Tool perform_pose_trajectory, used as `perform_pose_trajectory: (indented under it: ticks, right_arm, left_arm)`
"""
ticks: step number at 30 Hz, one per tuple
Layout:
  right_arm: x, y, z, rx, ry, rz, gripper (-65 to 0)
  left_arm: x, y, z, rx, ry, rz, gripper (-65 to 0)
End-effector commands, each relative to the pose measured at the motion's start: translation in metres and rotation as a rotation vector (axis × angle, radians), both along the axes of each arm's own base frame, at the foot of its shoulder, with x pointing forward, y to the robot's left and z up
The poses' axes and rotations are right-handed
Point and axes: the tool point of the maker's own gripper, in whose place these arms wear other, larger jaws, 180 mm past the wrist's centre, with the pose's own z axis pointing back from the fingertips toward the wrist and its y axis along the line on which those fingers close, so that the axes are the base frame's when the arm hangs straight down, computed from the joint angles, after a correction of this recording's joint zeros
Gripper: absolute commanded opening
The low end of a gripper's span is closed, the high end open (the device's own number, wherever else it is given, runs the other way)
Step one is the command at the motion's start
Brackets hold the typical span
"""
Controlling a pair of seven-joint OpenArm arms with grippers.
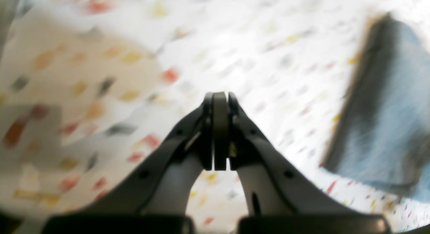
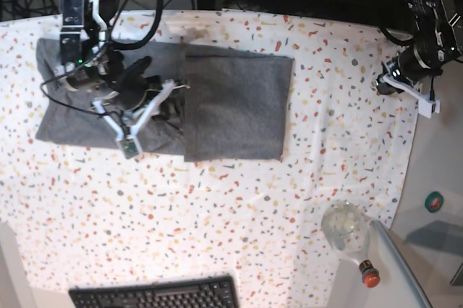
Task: Layout the t-shirt on the table in an organized manner, then fold the t-shirt properly
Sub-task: 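Fold the other strip end with the right gripper over the folded half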
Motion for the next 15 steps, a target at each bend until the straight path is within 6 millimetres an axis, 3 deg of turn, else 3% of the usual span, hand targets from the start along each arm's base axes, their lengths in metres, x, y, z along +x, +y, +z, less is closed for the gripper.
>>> perform_pose_trajectory:
  ticks: [1,3,5,15]
  right_arm:
    - [-0.003,0.015,-0.003,0.024,0.007,0.029,-52.8]
    - [-0.007,0.036,-0.012,0.047,0.019,0.077,-36.9]
    - [-0.011,0.047,-0.022,0.065,0.019,0.092,-26.4]
    - [-0.015,0.041,-0.051,0.047,0.069,0.095,-28.2]
  left_arm:
    - [0.001,0.017,0.011,0.028,-0.026,0.013,-65.0]
    - [-0.009,0.032,0.013,0.053,-0.027,0.045,-65.0]
    - [-0.019,0.041,0.013,0.072,-0.037,0.073,-65.0]
    - [-0.026,0.042,0.011,0.085,-0.055,0.088,-65.0]
